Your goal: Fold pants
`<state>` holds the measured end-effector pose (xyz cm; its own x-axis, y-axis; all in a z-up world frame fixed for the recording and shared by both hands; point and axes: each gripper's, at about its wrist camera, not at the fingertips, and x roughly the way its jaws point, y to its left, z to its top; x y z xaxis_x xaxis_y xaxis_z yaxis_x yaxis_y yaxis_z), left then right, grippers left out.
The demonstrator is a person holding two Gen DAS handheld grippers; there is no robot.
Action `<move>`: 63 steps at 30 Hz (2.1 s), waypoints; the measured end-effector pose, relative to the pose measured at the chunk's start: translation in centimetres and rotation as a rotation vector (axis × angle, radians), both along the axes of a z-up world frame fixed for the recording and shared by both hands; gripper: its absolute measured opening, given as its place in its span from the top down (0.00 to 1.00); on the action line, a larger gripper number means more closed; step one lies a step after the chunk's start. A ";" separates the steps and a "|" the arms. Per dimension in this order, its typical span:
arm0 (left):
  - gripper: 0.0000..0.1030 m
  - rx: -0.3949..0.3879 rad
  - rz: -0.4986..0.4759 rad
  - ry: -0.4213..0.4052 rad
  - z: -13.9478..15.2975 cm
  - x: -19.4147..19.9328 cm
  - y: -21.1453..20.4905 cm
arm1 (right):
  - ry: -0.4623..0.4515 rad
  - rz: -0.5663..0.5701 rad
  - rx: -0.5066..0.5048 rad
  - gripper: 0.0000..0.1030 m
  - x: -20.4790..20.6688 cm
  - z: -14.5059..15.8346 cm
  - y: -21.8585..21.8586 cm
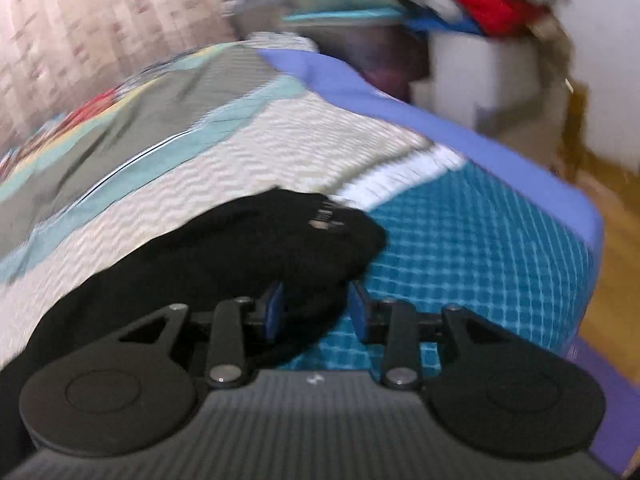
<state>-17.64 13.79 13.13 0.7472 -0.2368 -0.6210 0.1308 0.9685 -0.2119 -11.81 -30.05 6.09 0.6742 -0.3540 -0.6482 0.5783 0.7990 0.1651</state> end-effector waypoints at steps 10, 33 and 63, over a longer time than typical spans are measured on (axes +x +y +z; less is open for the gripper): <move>0.86 -0.032 0.097 0.050 0.3 3.1 -0.6 | 0.044 0.269 -0.097 0.62 0.9 0.9 6.8; 0.72 0.005 0.300 0.239 -2.8 4.6 2.3 | 0.077 0.383 -0.238 0.63 3.4 1.8 11.5; 0.62 0.011 0.303 0.292 -4.2 6.1 2.6 | 0.131 0.386 -0.281 0.63 5.3 1.1 12.9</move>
